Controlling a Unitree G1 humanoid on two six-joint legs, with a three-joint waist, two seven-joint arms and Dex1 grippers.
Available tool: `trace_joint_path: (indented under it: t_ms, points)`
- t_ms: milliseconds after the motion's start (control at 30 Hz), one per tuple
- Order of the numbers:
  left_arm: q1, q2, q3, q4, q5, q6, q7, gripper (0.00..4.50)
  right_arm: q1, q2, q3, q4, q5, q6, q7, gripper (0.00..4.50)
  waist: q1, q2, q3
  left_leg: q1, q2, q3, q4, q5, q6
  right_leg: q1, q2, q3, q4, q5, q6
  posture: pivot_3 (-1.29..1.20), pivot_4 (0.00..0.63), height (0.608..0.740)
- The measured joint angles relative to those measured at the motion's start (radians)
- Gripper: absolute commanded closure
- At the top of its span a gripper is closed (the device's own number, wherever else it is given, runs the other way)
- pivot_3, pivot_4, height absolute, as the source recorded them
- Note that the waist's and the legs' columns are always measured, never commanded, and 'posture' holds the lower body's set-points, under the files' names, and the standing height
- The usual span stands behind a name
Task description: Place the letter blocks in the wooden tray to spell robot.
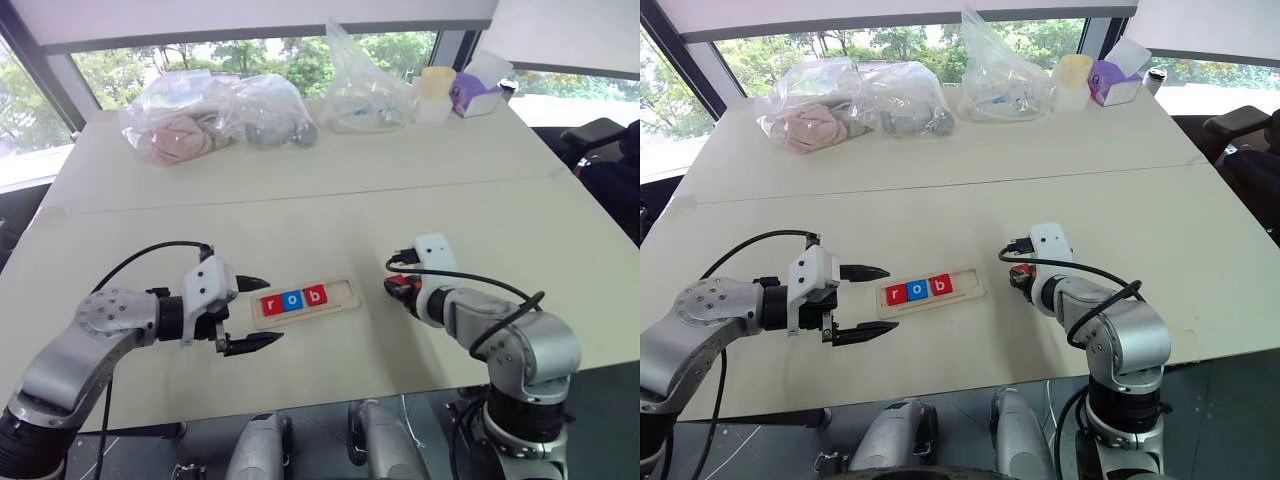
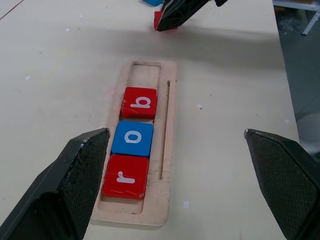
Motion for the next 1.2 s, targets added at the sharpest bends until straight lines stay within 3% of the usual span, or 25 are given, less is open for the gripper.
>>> trace_joint_path:
  t_ms: [33, 233, 267, 400, 533, 633, 733, 833, 967, 1200]
  points:
    - [0.0, 0.0, 0.0, 0.0, 0.0, 0.0, -0.001, 0.0, 0.0, 0.0, 0.001, -0.001, 0.004, 0.0, -0.003, 3.33, 0.0, 0.0, 0.0, 0.0, 0.0, 0.0, 0.0, 0.0, 0.0, 0.0, 0.0, 0.0, 0.0, 0.0, 0.0, 0.0, 0.15, 0.74]
    - [0.0, 0.002, 0.0, 0.0, 0.0, 0.0, -0.003, 0.0, 0.0, -0.002, 0.01, -0.005, 0.029, 0.0, -0.009, 0.21, 0.0, 0.0, 0.0, 0.0, 0.0, 0.0, 0.0, 0.0, 0.0, 0.0, 0.0, 0.0, 0.0, 0.0, 0.0, 0.0, 0.15, 0.74]
    - [0.0, 0.002, 0.0, 0.0, 0.0, 0.0, -0.003, 0.0, 0.0, -0.005, 0.013, -0.005, 0.035, 0.0, -0.009, 0.04, 0.0, 0.0, 0.0, 0.0, 0.0, 0.0, 0.0, 0.0, 0.0, 0.0, 0.0, 0.0, 0.0, 0.0, 0.0, 0.0, 0.15, 0.74]
    - [0.0, 0.002, 0.0, 0.0, 0.0, 0.0, -0.003, 0.0, -0.006, -0.073, 0.02, -0.005, 0.095, 0.0, 0.038, 0.04, 0.001, 0.0, 0.0, 0.0, 0.0, 0.0, 0.0, 0.0, 0.0, 0.0, 0.0, 0.0, -0.001, 0.0, 0.0, 0.0, 0.15, 0.74]
    - [-0.003, 0.003, -0.001, 0.003, 0.001, 0.0, -0.003, 0.0, -0.102, -0.372, 0.073, -0.005, 0.205, -0.084, 0.279, 0.04, 0.001, 0.001, 0.001, 0.0, 0.0, 0.0, 0.0, 0.0, 0.0, 0.001, -0.001, 0.0, -0.002, -0.002, 0.004, 0.0, 0.15, 0.74]
    - [-0.013, 0.003, -0.002, 0.014, 0.001, 0.0, -0.003, 0.0, -0.102, -0.61, 0.124, 0.057, 0.184, -0.43, 0.553, 0.04, 0.003, -0.001, 0.002, 0.0, -0.001, -0.001, -0.001, 0.0, 0.0, 0.002, 0.0, -0.001, -0.004, -0.003, 0.005, 0.0, 0.15, 0.74]
    - [-0.031, 0.001, -0.003, 0.021, 0.002, -0.001, -0.003, 0.0, -0.055, -0.734, 0.19, 0.215, 0.107, -0.821, 0.816, 0.04, 0.003, -0.003, 0.003, 0.0, -0.002, -0.001, -0.001, -0.001, 0.0, 0.002, 0.001, -0.001, -0.004, -0.003, 0.005, 0.0, 0.15, 0.74]
    - [-0.039, 0.0, -0.004, 0.027, 0.002, -0.001, -0.003, 0.0, -0.066, -0.754, 0.269, 0.458, 0.009, -1.168, 1.015, 0.04, -0.002, -0.003, 0.003, 0.001, -0.002, 0.002, 0.001, 0.0, 0.0, 0.003, 0.0, 0.0, -0.003, -0.003, 0.005, 0.0, 0.15, 0.74]
    - [-0.039, 0.001, -0.003, 0.031, 0.003, -0.004, -0.003, 0.0, -0.178, -0.714, 0.344, 0.756, -0.093, -1.456, 1.163, 0.04, 0.0, -0.003, 0.003, 0.001, -0.002, 0.002, 0.001, 0.0, 0.0, 0.003, 0.001, 0.0, -0.002, -0.002, 0.004, 0.0, 0.15, 0.74]
    - [0.006, 0.016, 0.021, 0.016, 0.003, -0.004, 0.002, 0.0, -0.32, -0.61, 0.392, 1.081, -0.166, -1.669, 1.315, 0.04, 0.003, -0.003, 0.003, 0.001, -0.001, 0.001, 0.001, 0.0, 0.0, 0.003, 0.001, 0.0, -0.002, 0.0, 0.0, 0.0, 0.15, 0.74]
